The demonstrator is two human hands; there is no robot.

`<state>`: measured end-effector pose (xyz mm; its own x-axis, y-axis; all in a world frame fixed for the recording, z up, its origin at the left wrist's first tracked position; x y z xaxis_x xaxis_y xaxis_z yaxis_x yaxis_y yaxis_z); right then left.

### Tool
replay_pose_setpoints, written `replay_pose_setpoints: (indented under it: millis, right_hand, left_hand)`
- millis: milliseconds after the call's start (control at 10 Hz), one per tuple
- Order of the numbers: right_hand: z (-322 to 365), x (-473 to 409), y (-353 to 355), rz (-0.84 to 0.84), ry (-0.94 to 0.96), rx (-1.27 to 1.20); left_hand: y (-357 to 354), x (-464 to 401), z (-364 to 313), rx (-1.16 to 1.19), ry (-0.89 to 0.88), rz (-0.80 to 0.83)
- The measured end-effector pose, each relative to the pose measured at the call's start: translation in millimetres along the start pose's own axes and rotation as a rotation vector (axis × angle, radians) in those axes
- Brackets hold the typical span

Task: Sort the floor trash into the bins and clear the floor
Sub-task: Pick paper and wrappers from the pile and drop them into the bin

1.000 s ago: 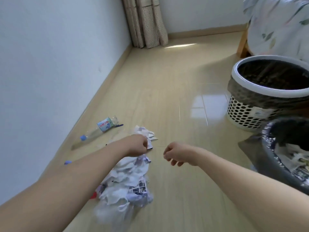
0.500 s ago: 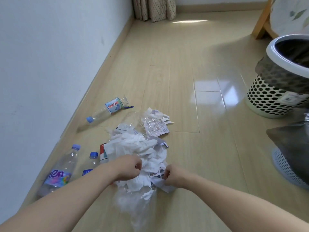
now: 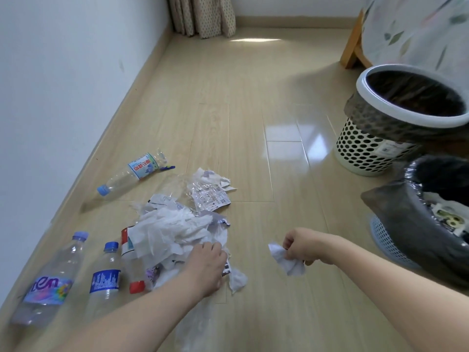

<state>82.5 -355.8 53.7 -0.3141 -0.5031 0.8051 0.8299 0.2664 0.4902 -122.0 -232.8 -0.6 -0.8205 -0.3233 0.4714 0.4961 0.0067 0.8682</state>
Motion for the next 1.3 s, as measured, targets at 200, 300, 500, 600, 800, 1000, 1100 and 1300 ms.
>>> replay_pose_setpoints:
  millis: [200,300,500,600,800,1000,1100,1300]
  right_hand:
    - [1.2,28.2,23.1,0.041,0.079,-0.073]
    - [0.6,37.2,42.9,0.018,0.104,-0.089]
    - [-3.2,69.3,109.5,-0.036,0.157,-0.115]
    - [-23.7,85.2,154.0,-0.126,0.144,-0.097]
    - [-121.5,106.7,232.8,-0.473,0.01,-0.053]
    - [-218.0,114.8,241.7,-0.467,-0.255,-0.024]
    - [-237.3,113.7,238.0,-0.48,-0.241,-0.009]
    - [-190.5,80.7,220.1,-0.758,-0.06,-0.033]
  left_hand:
    - [17.5,-20.0,1.7,0.071,0.143,-0.047]
    - [53.8,-28.8,16.3,0.489,0.284,-0.12]
    - [147.4,-30.7,13.0,1.184,0.333,-0.183]
    - [195.2,-36.2,-10.6,1.345,0.271,-0.169]
    - [284.8,-84.6,-102.1,1.575,0.111,-0.184]
    - [314.1,-149.0,-217.1,1.537,0.038,-0.054]
    - [320.1,-162.6,-227.3,1.366,0.015,-0.01]
    - [314.2,-145.3,-151.2,1.254,0.152,-0.129]
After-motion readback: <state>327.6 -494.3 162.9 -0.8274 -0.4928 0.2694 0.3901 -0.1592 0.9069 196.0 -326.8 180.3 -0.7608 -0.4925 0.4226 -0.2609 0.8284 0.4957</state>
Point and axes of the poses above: each hand's wrist, its own x-axis away from the middle knuckle, its own y-axis out of the back of the hand, z = x × y, the point moved 1 cm from there along -x, towards the middle knuckle, and after that the axes turned 1 degree about z, right-handed, at the moved point
